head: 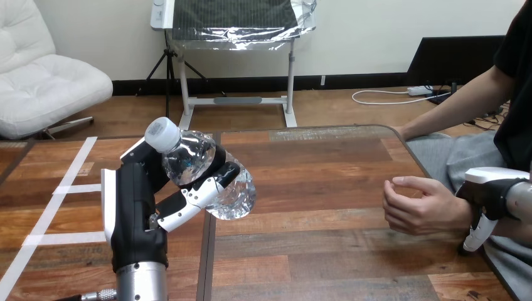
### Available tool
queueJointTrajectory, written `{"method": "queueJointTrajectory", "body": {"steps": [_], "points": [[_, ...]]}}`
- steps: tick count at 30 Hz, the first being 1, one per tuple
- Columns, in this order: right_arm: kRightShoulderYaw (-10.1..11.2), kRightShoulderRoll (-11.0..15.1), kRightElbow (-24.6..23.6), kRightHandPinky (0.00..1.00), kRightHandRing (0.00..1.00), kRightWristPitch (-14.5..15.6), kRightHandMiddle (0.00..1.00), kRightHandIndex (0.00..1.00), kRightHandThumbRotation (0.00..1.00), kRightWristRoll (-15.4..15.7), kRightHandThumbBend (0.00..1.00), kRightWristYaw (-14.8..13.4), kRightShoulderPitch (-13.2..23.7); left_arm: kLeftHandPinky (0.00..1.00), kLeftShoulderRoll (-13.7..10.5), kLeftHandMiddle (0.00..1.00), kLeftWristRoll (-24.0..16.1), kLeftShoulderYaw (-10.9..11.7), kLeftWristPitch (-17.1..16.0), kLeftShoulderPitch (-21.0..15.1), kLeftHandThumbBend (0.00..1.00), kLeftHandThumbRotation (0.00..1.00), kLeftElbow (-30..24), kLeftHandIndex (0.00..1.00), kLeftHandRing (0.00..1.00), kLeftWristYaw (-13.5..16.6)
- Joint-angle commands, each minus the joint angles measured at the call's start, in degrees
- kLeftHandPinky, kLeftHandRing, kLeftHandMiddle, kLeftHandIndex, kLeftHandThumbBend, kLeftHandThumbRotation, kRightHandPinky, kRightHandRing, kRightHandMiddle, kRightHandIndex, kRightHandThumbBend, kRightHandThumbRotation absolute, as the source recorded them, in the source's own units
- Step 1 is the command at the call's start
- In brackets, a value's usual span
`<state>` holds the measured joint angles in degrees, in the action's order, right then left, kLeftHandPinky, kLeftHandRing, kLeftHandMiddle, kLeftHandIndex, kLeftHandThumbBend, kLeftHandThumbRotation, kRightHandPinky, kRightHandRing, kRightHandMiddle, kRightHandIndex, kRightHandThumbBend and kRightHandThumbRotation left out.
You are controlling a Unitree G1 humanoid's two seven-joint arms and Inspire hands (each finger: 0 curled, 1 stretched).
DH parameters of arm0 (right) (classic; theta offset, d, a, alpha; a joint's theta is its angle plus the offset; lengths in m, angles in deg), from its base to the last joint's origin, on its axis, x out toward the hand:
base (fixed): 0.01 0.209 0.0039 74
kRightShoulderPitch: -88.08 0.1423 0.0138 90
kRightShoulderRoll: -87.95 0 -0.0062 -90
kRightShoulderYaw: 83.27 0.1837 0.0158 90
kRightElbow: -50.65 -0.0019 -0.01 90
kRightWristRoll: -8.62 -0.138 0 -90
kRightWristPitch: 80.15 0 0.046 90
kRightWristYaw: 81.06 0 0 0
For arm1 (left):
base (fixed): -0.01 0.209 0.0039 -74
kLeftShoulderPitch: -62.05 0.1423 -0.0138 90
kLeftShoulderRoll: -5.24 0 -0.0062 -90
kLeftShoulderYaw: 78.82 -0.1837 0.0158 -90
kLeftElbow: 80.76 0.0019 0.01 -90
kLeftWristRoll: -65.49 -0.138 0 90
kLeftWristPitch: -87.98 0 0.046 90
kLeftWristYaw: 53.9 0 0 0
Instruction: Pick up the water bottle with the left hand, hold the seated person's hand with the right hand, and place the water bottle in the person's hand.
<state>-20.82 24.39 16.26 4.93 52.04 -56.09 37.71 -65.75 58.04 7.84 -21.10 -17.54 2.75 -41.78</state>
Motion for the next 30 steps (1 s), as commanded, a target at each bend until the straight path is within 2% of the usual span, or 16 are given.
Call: {"method": "queueJointTrajectory", "body": {"steps": [1,8,17,22,25,30], "points": [[-3.12,-4.56,2.26,0.56,0.66,-1.14,0.75,0.71,0.0,0.73,0.68,0.86,-2.27,0.37,0.69,0.44,0.22,0.28,-1.41,-2.47,0.64,0.0,-3.35,0.48,0.4,-0.14],[-3.97,-4.69,2.21,0.57,0.68,-0.6,0.77,0.74,0.0,1.33,0.68,-0.71,-2.51,0.37,0.76,0.44,-0.27,0.32,-0.79,-2.27,0.64,0.0,-3.64,0.49,0.4,0.14],[-3.19,-4.78,1.7,0.5,0.63,-0.26,0.75,0.71,0.0,0.53,0.67,-3.5,-3.54,0.37,0.86,0.44,-0.35,0.33,-0.42,-2.16,0.65,0.0,-3.86,0.49,0.4,0.23],[-3.09,-4.7,2.01,0.48,0.61,-0.87,0.72,0.65,0.0,0.37,0.67,-5.36,-3.93,0.37,0.81,0.44,-0.3,0.36,-0.52,-2.17,0.65,0.0,-3.78,0.48,0.4,0.18],[-3.12,-4.34,1.75,0.47,0.6,-1.47,0.72,0.62,0.0,0.14,0.67,-4.67,-3.86,0.37,0.81,0.44,-0.27,0.34,-0.4,-2.16,0.65,0.0,-3.86,0.48,0.4,0.12],[-3.04,-4.58,2.13,0.45,0.58,-0.84,0.7,0.59,0.0,0.17,0.66,-5.66,-3.97,0.37,0.7,0.44,-0.65,0.34,-0.31,-2.08,0.65,0.0,-3.8,0.48,0.4,0.21]]}}
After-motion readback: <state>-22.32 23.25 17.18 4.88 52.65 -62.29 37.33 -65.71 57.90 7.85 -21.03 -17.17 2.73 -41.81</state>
